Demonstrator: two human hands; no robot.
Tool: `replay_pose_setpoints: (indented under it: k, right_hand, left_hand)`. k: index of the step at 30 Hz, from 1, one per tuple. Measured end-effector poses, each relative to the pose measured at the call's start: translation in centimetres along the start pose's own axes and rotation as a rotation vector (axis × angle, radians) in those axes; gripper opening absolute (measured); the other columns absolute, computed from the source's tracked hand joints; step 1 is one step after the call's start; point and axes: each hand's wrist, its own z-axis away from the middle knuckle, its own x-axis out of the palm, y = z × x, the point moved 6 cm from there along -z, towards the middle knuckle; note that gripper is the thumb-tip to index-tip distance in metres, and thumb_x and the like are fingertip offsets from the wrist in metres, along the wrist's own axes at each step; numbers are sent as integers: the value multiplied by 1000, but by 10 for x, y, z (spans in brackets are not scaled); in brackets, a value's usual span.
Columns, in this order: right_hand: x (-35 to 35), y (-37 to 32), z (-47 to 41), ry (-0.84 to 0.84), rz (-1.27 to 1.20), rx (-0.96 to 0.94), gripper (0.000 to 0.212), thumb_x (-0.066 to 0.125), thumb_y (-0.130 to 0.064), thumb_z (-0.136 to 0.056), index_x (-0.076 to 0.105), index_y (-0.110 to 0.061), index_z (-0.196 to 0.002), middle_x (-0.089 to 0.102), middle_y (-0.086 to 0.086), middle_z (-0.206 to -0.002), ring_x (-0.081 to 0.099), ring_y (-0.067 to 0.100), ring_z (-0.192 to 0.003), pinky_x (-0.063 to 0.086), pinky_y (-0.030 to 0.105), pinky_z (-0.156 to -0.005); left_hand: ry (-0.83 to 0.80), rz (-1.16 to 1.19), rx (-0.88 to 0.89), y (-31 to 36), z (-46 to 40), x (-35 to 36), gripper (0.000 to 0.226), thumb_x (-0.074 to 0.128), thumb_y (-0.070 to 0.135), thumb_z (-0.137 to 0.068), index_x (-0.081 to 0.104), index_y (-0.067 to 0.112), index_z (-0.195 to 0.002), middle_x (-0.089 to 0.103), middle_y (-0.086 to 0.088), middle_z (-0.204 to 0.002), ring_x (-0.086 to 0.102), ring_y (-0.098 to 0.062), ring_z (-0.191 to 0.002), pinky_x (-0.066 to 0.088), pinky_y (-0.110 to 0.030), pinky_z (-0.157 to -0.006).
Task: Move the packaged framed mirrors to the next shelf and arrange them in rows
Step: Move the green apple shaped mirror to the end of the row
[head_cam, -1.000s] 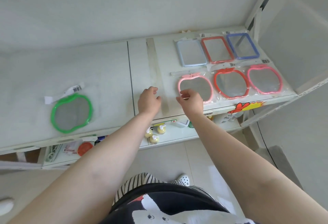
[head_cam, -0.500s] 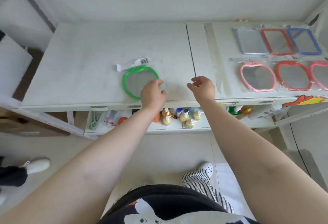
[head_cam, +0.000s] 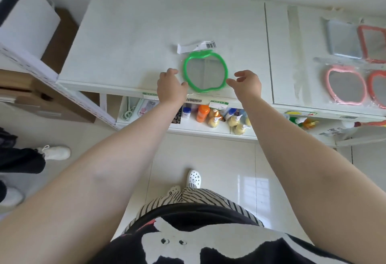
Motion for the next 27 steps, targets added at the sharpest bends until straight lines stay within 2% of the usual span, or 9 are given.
replay_pose_setpoints:
  k: [5, 11, 14, 15, 17, 19, 21, 24, 27]
  right_hand:
    - [6, 5, -21, -26, 5, 79, 51, 70, -32, -83, 53, -15, -128, 56, -1, -102, 51, 11, -68, 44, 27, -74]
    - [22, 6, -28, -58, 20, 175, 53, 70, -35, -82, 55, -13, -128, 56, 2, -103, 55, 19, -87, 48, 30, -78]
    - [32, 1, -26, -61, -16, 223, 44, 73, -29, -82, 64, -4, -117, 57, 2, -81, 52, 18, -71, 45, 29, -72]
    - [35, -1, -24, -54, -24, 243, 37, 74, -26, -81, 68, -3, -110, 55, 2, -72, 50, 16, -63, 44, 28, -67]
    - [39, -2, -19, -25, -62, 293, 31, 78, -23, -78, 71, -6, -103, 56, 1, -69, 45, 13, -55, 42, 25, -57]
    - [43, -3, -10, 8, -120, 343, 31, 80, -21, -75, 71, -8, -101, 57, 1, -71, 46, 12, -55, 41, 23, -53]
    - [49, -4, 3, 44, -225, 380, 33, 79, -16, -75, 69, -8, -105, 56, 0, -72, 48, 13, -58, 47, 23, -58]
    - [58, -7, 27, 119, -474, 419, 29, 74, -8, -78, 64, -9, -105, 62, 6, -88, 59, 18, -72, 58, 27, -72]
    - [61, -7, 56, 199, -693, 443, 26, 67, -2, -82, 62, -7, -107, 65, 10, -83, 65, 20, -67, 61, 32, -75]
  left_hand:
    - [-84, 72, -63, 6, -16, 12, 60, 66, 21, -86, 41, 8, -139, 44, -15, -137, 49, -30, -125, 38, -32, -104]
    - [-154, 99, -156, 6, -31, 26, 66, 69, 19, -83, 36, 7, -139, 37, -16, -140, 50, -31, -124, 40, -30, -102]
    - [-206, 132, -180, 9, -40, 24, 68, 68, 17, -85, 32, 8, -142, 34, -15, -143, 51, -31, -122, 42, -31, -97]
    - [-226, 150, -196, 8, -45, 24, 68, 67, 17, -85, 32, 8, -142, 37, -14, -142, 52, -31, -122, 43, -32, -97]
    - [-262, 190, -224, 2, -54, 23, 60, 68, 14, -83, 40, 6, -136, 49, -13, -134, 56, -29, -117, 46, -31, -90]
    - [-319, 272, -249, -6, -62, 22, 44, 70, 11, -81, 56, 3, -121, 63, -14, -111, 62, -27, -98, 44, -29, -75]
    - [-405, 377, -254, -12, -66, 18, 33, 71, 6, -79, 65, 1, -111, 63, -11, -93, 58, -20, -79, 42, -27, -69]
    - [-508, 504, -244, -15, -70, 10, 39, 71, 2, -79, 63, 1, -117, 63, -10, -93, 50, -14, -58, 43, -23, -62]
    - [-586, 544, -196, -11, -69, 10, 46, 72, 4, -78, 59, 6, -122, 67, -10, -102, 59, -19, -72, 47, -25, -65]
